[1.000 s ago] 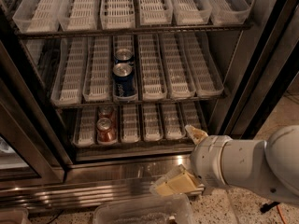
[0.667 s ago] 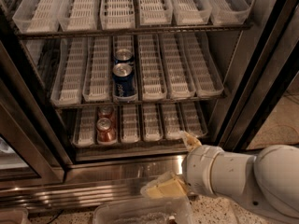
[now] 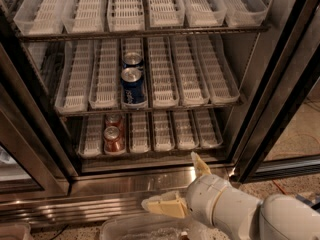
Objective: Pick coke can from bottom shelf of fridge
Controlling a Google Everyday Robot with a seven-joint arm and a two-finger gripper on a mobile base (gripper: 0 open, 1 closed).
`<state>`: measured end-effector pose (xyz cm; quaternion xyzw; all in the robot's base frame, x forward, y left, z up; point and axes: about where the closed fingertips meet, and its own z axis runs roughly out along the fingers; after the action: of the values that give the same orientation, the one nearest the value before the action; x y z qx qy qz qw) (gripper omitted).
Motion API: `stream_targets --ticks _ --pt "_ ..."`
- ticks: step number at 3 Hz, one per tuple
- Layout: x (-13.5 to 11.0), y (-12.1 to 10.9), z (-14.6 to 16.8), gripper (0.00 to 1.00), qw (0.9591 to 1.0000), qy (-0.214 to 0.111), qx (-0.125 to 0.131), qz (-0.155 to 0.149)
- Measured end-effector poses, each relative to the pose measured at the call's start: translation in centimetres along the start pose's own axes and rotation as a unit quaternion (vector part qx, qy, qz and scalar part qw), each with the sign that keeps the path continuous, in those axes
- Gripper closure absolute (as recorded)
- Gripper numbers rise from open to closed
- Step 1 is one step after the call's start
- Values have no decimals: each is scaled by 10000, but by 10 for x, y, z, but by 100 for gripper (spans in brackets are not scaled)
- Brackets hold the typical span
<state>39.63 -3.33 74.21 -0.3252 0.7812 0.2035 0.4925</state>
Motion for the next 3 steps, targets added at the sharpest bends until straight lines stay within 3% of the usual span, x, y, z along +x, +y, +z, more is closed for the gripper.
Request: stream_targets --ticks 1,2,3 --pt "20 -15 1 0 9977 -301 492 358" --pt "20 -18 -3 0 9960 -517 662 297" --pt "20 -18 -3 0 9960 -517 662 297"
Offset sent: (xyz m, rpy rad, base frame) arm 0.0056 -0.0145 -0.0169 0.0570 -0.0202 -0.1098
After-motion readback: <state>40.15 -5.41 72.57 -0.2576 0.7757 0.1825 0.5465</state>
